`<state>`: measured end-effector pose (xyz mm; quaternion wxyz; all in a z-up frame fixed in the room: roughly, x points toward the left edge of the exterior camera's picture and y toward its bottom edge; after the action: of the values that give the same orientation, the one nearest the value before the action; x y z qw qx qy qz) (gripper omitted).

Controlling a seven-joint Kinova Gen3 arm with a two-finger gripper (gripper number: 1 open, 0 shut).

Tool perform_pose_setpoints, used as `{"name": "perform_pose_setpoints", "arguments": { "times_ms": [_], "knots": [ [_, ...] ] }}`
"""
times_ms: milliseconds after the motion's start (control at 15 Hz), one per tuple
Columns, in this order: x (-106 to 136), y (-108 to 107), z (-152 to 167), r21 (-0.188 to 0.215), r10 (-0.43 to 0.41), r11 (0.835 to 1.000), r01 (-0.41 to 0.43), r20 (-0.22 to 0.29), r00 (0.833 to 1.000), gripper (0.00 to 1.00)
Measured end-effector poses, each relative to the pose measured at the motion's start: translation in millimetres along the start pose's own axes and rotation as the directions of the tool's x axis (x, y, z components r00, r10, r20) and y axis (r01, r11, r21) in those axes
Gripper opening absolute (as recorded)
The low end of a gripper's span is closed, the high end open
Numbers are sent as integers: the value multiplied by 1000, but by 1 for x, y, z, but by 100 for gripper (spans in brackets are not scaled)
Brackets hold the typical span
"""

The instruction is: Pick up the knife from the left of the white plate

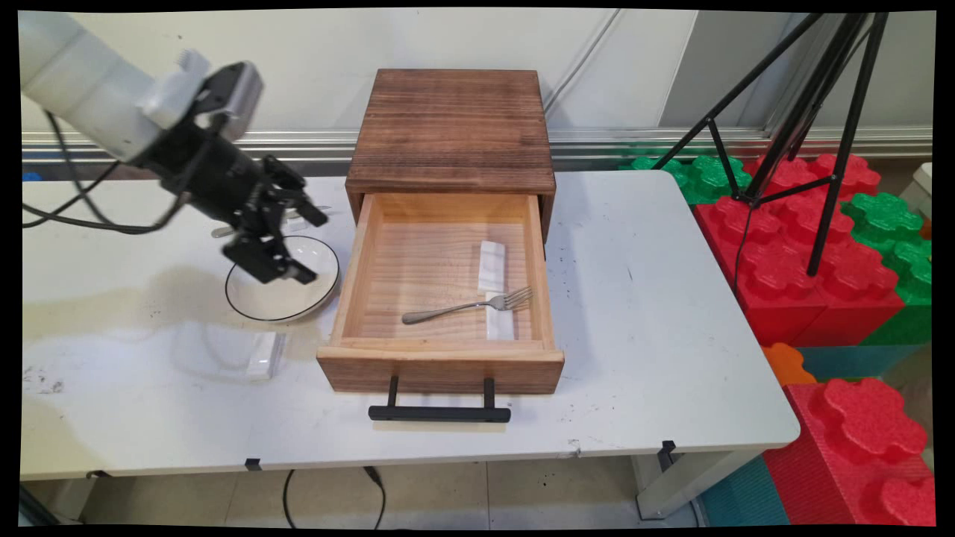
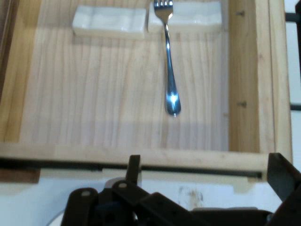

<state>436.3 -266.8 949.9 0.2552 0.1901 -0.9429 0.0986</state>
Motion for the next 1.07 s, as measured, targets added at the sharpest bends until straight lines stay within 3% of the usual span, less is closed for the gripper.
{"name": "perform_pose_setpoints", "arguments": {
  "times_ms": [333, 600, 1067],
  "knots": [
    [-26, -7, -32, 15, -31, 999, 30, 31, 999, 100],
    [-48, -25, -46, 48, -52, 998, 49, 75, 996, 100],
    [-103, -82, -47, 116, -74, 992, 52, 188, 979, 100]
  ]
}}
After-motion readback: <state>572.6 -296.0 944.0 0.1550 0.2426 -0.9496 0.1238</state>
